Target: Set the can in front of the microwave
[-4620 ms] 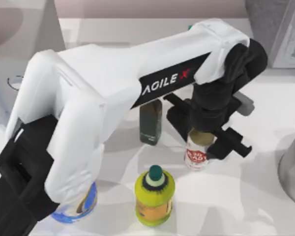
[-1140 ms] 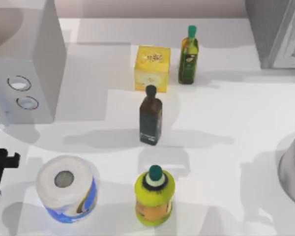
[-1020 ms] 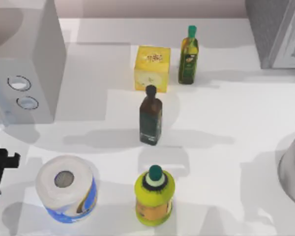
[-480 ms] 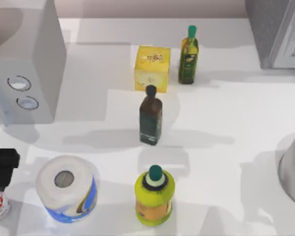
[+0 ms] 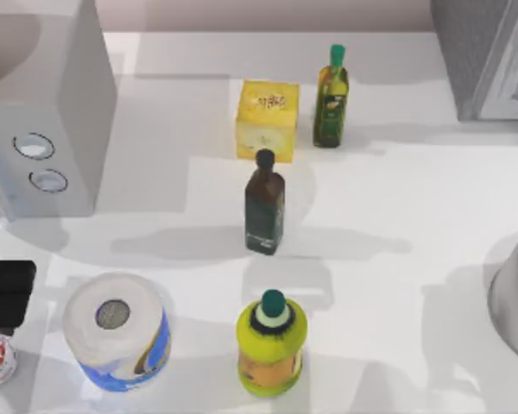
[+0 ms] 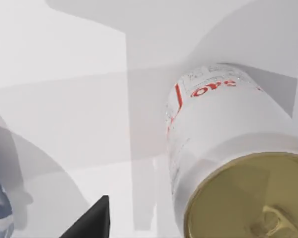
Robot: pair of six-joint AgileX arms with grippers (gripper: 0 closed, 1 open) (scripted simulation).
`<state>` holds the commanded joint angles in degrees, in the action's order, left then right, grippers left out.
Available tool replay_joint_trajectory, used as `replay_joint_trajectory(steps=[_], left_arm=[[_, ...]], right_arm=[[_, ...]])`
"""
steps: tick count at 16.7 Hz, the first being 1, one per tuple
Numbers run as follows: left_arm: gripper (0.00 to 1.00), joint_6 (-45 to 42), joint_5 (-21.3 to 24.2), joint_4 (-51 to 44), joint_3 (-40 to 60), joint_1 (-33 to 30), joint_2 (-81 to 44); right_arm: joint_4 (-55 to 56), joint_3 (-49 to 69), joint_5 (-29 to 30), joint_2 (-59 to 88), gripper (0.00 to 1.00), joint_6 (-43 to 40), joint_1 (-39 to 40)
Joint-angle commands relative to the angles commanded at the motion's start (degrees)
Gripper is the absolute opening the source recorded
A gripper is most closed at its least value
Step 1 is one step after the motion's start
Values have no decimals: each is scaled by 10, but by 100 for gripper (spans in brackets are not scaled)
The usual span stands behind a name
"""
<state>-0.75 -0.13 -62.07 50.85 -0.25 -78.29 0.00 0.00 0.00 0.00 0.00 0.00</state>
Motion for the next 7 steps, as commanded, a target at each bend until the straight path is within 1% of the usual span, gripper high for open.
replay_joint_trajectory(steps=[5, 7], left_arm=[[100, 1, 0, -77, 63, -1, 11], [100, 2, 0, -93, 78, -1, 14]], right_arm=[[0, 0, 0, 0, 100, 0, 0], [0, 0, 0, 0, 100, 0, 0]])
